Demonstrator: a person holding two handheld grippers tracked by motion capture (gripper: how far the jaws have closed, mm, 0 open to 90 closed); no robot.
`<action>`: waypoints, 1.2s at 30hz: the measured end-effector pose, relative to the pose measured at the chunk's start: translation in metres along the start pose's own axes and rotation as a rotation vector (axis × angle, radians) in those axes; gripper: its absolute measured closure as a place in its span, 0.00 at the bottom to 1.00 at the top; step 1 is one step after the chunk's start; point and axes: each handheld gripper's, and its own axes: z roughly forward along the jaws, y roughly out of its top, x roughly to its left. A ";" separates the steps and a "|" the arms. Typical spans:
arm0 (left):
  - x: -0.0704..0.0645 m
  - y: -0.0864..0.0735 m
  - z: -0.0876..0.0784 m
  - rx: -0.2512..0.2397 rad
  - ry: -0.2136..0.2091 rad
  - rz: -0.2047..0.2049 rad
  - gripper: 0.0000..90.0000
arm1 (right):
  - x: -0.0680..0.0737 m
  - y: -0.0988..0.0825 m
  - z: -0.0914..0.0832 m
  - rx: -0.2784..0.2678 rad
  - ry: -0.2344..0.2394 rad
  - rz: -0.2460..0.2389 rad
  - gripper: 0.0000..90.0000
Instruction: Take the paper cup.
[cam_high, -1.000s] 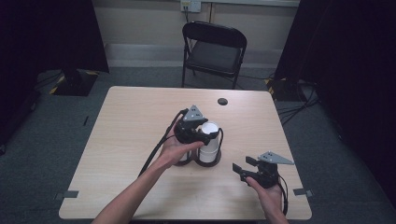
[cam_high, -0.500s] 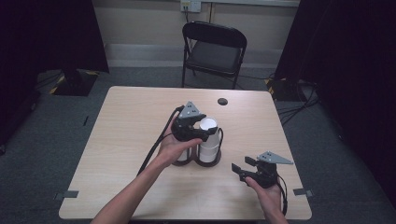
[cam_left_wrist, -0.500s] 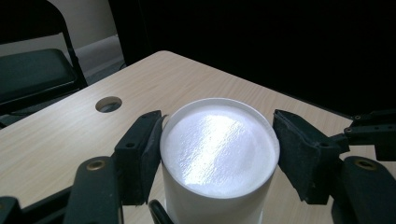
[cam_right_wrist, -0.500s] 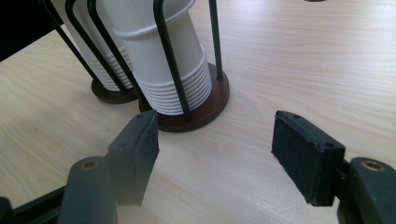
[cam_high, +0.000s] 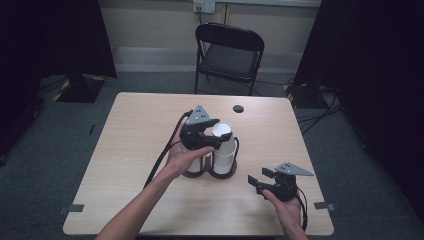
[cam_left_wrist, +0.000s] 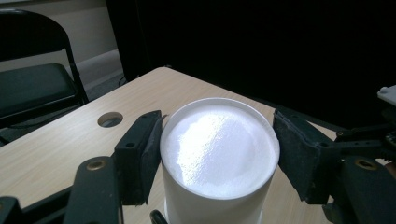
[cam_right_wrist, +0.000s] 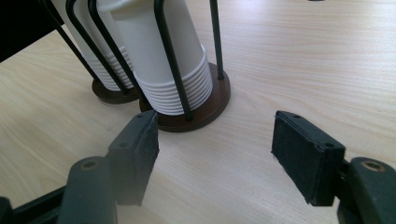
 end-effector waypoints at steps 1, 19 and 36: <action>0.000 0.002 -0.002 -0.007 0.000 0.003 0.39 | 0.000 0.000 0.000 0.001 0.000 -0.001 0.35; 0.001 0.011 -0.027 -0.064 -0.020 -0.031 0.39 | 0.001 0.000 0.000 0.002 0.002 -0.004 0.35; -0.005 0.001 -0.057 -0.060 -0.089 -0.096 0.39 | 0.008 0.000 0.001 -0.004 0.015 -0.047 0.35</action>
